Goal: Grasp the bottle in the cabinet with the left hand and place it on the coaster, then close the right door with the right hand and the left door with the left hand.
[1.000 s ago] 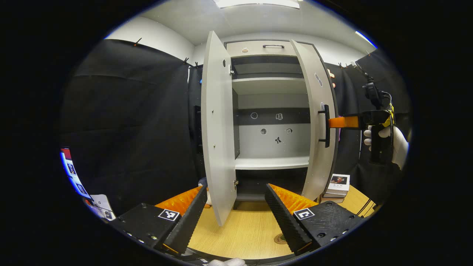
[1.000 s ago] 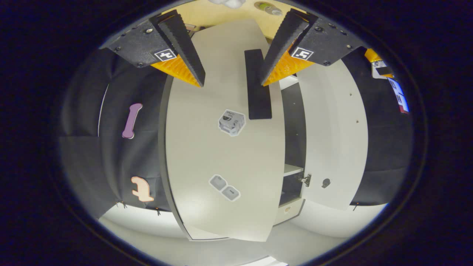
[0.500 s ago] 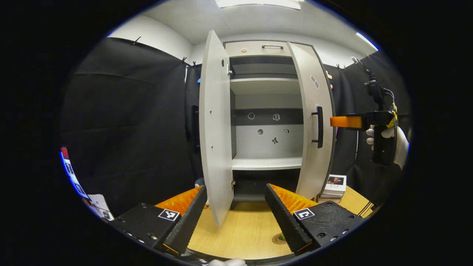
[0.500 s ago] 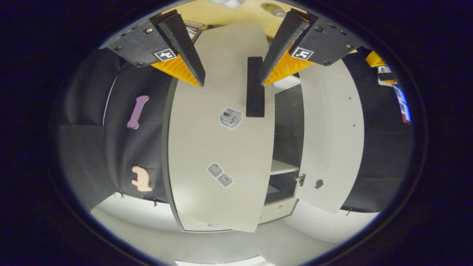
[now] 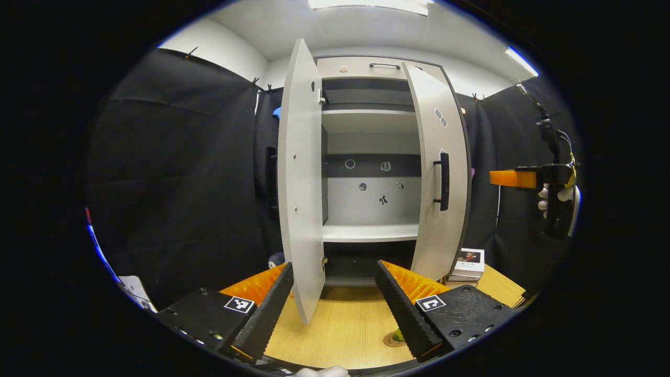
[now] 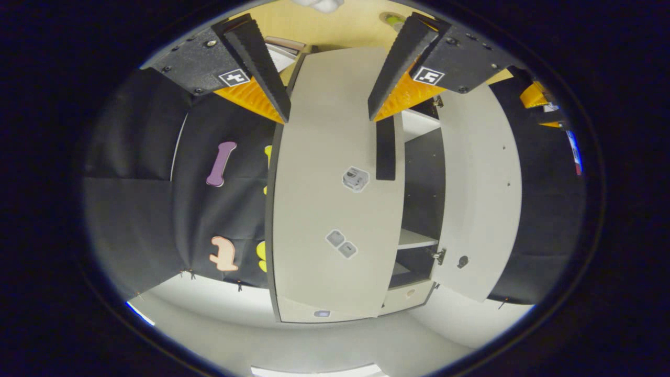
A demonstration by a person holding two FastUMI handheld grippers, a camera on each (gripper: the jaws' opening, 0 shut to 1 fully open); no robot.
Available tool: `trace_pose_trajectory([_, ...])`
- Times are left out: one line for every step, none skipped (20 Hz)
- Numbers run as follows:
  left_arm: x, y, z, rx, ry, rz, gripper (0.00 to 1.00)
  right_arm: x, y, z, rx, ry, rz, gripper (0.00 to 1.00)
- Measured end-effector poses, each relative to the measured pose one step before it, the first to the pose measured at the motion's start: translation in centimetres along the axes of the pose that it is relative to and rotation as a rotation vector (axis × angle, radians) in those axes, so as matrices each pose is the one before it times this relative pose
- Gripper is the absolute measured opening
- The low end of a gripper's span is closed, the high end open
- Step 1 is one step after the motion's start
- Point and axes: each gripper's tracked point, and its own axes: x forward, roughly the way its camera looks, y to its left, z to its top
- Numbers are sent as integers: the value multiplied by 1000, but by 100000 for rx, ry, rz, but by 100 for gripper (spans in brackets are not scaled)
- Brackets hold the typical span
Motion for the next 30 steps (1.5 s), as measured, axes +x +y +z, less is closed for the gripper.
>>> trace_pose_trajectory([245, 243, 95, -52, 87, -425, 96, -475, -470, -347, 691, 529, -1799, 98])
trace_pose_trajectory([264, 379, 91, 78, -144, -223, 97, -448, -514, -382, 758, 764, -1802, 98])
trace_pose_trajectory([394, 525, 94, 161, -105, 100, 96, -483, -518, -516, 736, 893, -1757, 98])
trace_pose_trajectory([327, 709, 232, 221, -132, 301, 96, -451, -494, -441, 753, 866, -1645, 98])
trace_pose_trajectory([316, 703, 393, 251, -649, 228, 96, -412, -367, -442, 766, 806, -1603, 98])
trace_pose_trajectory([350, 924, 558, 125, -1318, 704, 96, -459, -382, -351, 669, 960, -1495, 98])
trace_pose_trajectory([373, 991, 517, 59, -980, 944, 96, -370, -404, -341, 649, 776, -1509, 98])
trace_pose_trajectory([227, 1195, 678, -248, -1242, 777, 96, -387, -401, -191, 619, 505, -1548, 94])
trace_pose_trajectory([232, 1142, 523, -203, -820, 1248, 96, -436, -331, -303, 624, 423, -1446, 94])
trace_pose_trajectory([325, 1272, 239, 119, -404, 1598, 96, -397, -245, -226, 689, 344, -1220, 94])
trace_pose_trajectory([429, 1304, 396, 474, -902, 1704, 96, -443, -250, -214, 760, 192, -1138, 94])
trace_pose_trajectory([405, 1348, 504, 640, -1180, 2070, 96, -418, -205, -247, 560, 337, -1142, 98])
trace_pose_trajectory([622, 1310, 510, 657, -1064, 1694, 96, -382, -150, -381, 405, 582, -1034, 98])
trace_pose_trajectory([634, 1165, 529, 665, -1004, 1527, 96, -401, -43, -313, 330, 696, -586, 94])
trace_pose_trajectory([747, 1098, 453, 829, -818, 1537, 96, -323, -89, -351, 190, 703, -660, 94])
trace_pose_trajectory([707, 900, 532, 699, -1218, 1178, 96, -321, -43, -206, 23, 634, -548, 98])
trace_pose_trajectory([724, 789, 449, 20, -650, 1071, 96, -368, -43, -258, 19, 627, -568, 98])
trace_pose_trajectory([614, 667, 490, -450, -1304, 758, 96, -369, 33, -86, 18, 303, -394, 98])
trace_pose_trajectory([765, 210, 338, -483, -902, 507, 96, -300, 25, 0, -8, 15, -444, 98])
trace_pose_trajectory([887, 288, 269, -69, -511, 283, 96, -284, 55, 31, -82, 18, -400, 98])
trace_pose_trajectory([765, 285, 137, 192, -32, 487, 96, -241, 156, -120, -272, 332, -113, 98])
trace_pose_trajectory([920, 50, 182, 167, -651, -134, 96, -223, 169, -24, -372, 268, 98, 98])
trace_pose_trajectory([707, 7, 206, 232, -500, 136, 96, -206, 147, -31, -360, 164, -7, 98])
trace_pose_trajectory([683, 21, 164, 342, -227, 187, 96, -153, 141, 54, -227, 7, -18, 98])
trace_pose_trajectory([661, 20, -37, -157, 206, 265, 95, -131, 65, -32, 152, 108, 6, 98])
trace_pose_trajectory([483, -310, 62, -793, 2, -1287, 96, -74, 168, 6, 591, 383, 221, 98])
trace_pose_trajectory([341, -697, -205, -883, 1097, -2137, 96, -70, 238, -104, 730, 586, 459, 98])
trace_pose_trajectory([473, -87, -444, 87, 1380, 88, 96, -56, 206, -85, 632, 453, 607, 94])
trace_pose_trajectory([140, 226, -222, 872, 483, 691, 92, -61, 185, -24, 518, 79, 413, 98])
trace_pose_trajectory([-246, -82, 397, 26, -1358, -615, 92, 12, 92, 45, 127, -10, 242, 98])
